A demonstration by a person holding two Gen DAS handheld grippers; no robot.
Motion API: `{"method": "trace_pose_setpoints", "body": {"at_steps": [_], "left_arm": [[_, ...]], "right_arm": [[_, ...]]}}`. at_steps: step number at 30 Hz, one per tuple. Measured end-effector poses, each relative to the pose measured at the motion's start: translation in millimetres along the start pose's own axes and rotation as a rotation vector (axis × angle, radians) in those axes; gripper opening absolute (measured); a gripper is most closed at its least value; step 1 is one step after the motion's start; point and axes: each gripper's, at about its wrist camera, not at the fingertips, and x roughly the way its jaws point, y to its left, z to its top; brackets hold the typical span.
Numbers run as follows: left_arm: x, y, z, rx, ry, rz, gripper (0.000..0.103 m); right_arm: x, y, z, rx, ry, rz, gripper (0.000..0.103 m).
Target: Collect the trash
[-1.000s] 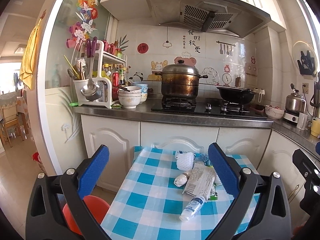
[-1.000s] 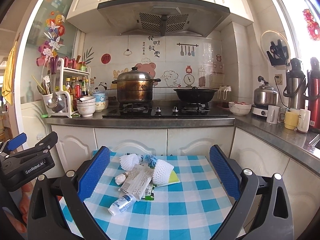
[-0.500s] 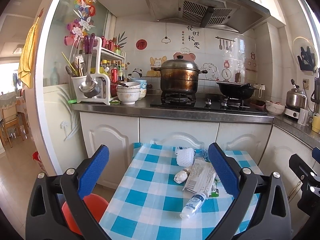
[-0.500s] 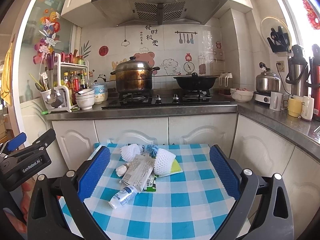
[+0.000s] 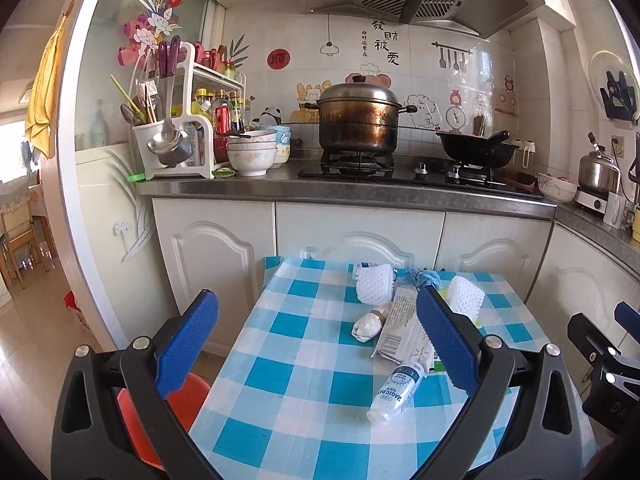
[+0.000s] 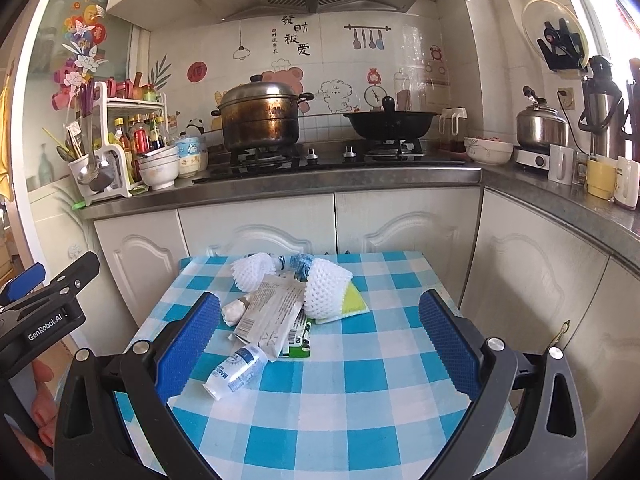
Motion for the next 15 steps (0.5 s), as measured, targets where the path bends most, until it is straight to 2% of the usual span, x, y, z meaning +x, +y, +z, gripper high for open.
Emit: {"method": "trace_pose_setpoints", "body": {"at_steps": [10,15], "left_arm": [[41.6,-3.1,-27.4,0.01,0.094,-0.02,0.1],[60.8,-8.6,-42.8,0.048,0.118,-0.041,0.1]], "right_arm": [[49.5,-10.8,-27.7,0.035,0.141,0.042,0.098],[73.6,-17.6,-39.8,0.057,0.202,0.077,0.098]]}}
